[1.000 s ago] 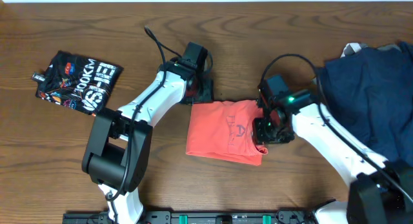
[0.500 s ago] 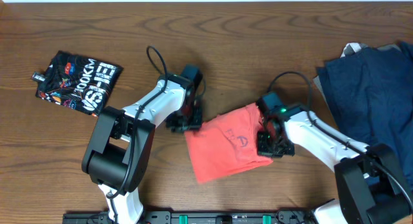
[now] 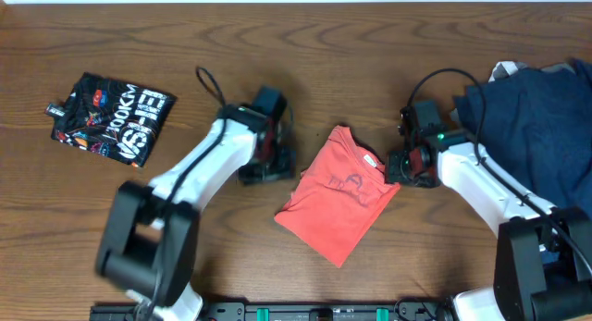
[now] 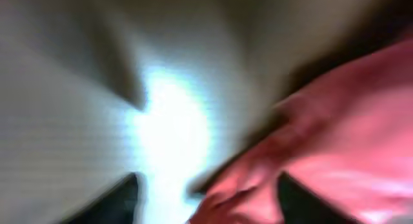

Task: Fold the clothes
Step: 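Grasp the folded shirt's top edge with the left gripper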

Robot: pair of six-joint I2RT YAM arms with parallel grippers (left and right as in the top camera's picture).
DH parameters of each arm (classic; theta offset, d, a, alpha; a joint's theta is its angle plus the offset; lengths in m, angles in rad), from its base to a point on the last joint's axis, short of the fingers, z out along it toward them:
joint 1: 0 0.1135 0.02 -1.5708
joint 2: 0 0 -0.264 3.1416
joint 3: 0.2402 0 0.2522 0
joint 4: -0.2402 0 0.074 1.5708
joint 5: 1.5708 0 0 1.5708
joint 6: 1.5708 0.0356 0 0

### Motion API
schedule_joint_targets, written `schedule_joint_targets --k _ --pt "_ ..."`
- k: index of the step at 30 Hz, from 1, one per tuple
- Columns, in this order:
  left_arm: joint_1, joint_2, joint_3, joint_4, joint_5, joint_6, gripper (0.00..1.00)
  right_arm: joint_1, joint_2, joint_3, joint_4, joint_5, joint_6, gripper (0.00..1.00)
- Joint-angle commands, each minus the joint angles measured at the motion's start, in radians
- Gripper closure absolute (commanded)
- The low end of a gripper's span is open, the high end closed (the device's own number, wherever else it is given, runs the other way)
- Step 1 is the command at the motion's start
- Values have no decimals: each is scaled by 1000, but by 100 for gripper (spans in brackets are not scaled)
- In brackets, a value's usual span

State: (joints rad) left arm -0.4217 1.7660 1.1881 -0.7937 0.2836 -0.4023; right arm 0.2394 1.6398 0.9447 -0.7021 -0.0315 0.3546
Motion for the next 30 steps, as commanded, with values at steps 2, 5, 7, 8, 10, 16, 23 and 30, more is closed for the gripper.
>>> schedule_joint_targets --k 2,5,7,8,10,16,23,30 --pt "0 -78 24 150 1 137 9 -23 -79 131 -119 124 -19 43" --pt "1 -62 24 240 86 237 2 -23 -138 187 -201 174 -19 41" --pt "0 -34 24 282 168 281 1 -23 -175 207 -235 182 -19 37" --pt "0 -15 24 303 208 296 1 -23 -192 211 -247 182 -19 34" --pt "0 26 24 336 275 306 1 -23 -228 214 -274 181 -19 33" --pt "0 171 24 395 423 305 0 -23 -295 214 -382 182 -19 32" --pt "-30 302 24 411 589 305 8 -23 -301 214 -423 185 -19 32" --pt "-74 330 25 423 595 305 94 -23 -301 214 -428 185 -19 32"
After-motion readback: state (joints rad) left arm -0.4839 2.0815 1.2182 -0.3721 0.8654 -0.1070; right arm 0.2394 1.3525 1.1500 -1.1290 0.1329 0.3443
